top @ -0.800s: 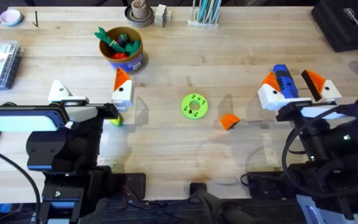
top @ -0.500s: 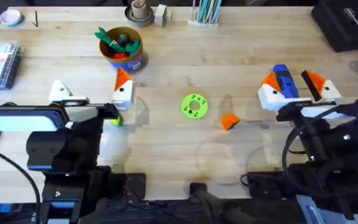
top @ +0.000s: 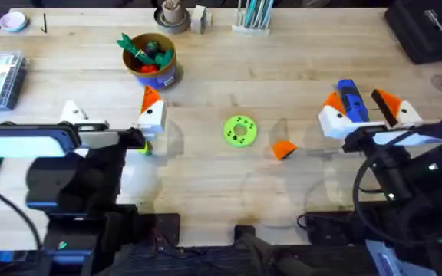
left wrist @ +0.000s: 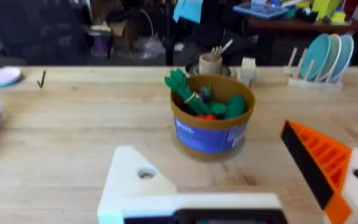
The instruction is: Pick up the gripper from the table and insert it into the empty holder that is missing its gripper. Then pick up a screw, insert it into the mounting hole, and use the screwdriver to tighten it. Finally, clean up the table by picking up the vegetable and placing it into the bucket.
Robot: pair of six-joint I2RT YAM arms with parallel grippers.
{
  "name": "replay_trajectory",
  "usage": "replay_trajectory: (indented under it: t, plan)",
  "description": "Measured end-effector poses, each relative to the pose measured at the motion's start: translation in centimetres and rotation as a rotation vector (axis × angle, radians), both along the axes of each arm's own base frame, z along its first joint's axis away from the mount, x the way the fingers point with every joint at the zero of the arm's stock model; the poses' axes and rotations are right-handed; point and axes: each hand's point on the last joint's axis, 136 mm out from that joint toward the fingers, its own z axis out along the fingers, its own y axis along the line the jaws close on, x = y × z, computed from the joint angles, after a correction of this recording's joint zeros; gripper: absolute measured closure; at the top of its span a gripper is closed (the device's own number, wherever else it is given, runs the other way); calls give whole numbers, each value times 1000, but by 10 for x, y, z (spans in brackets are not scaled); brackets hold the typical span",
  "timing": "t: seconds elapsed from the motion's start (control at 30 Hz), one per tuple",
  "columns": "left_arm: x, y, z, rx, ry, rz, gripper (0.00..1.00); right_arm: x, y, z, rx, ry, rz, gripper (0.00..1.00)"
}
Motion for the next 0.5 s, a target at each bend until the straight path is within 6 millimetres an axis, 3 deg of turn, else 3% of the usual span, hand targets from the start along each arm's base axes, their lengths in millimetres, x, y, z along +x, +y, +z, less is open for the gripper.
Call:
replay_trajectory:
  t: [0.17,0.37,0.5]
  plan:
    - [-14,0,19,-4,98,1,8,-15,1,-11,0,172,4,8]
    - [-27,0,45,-5,268,2,8,-23,4,14,0,286,22,7]
    - [-25,0,61,-5,401,2,8,-21,4,30,-2,362,28,7]
